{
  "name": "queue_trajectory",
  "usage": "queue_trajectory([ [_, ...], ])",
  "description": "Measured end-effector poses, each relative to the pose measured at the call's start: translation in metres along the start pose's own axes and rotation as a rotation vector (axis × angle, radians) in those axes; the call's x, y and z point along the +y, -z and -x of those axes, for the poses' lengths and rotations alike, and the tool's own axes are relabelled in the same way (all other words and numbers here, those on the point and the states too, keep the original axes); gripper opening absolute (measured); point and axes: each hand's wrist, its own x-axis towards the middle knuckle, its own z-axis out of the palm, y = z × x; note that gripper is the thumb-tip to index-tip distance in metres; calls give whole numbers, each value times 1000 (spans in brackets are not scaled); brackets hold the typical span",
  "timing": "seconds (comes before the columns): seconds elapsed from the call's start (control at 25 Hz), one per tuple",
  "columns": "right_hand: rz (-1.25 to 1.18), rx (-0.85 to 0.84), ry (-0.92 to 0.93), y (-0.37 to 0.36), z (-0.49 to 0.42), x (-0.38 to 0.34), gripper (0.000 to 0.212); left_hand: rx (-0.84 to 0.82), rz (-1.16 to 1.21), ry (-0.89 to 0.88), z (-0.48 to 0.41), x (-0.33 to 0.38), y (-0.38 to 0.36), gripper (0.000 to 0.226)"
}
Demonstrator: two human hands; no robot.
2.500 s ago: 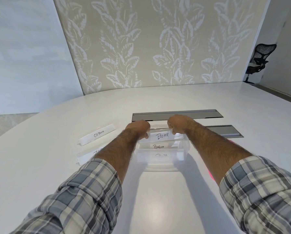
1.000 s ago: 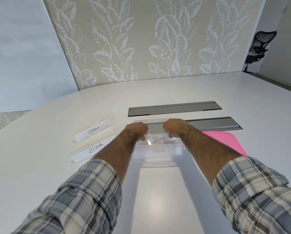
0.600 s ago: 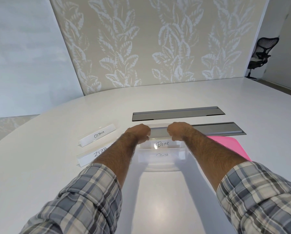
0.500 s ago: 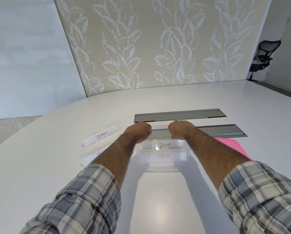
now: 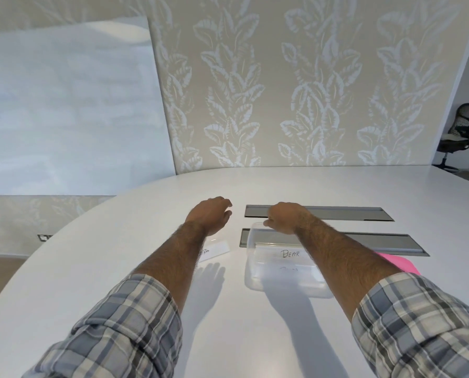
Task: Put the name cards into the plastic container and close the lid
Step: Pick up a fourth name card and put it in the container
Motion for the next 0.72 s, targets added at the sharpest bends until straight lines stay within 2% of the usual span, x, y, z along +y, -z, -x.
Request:
queue_trajectory([
  [0.12,-20,32,57,10,-7,-26,38,2,-2,62,20,-25,15,41],
  [0.32,-7,75,149,16,-19,-61,56,-30,-7,168,49,-61,28,44],
  [0.72,13,70,208,0,-54,-101,54,-125,3,274,65,-113,12,42],
])
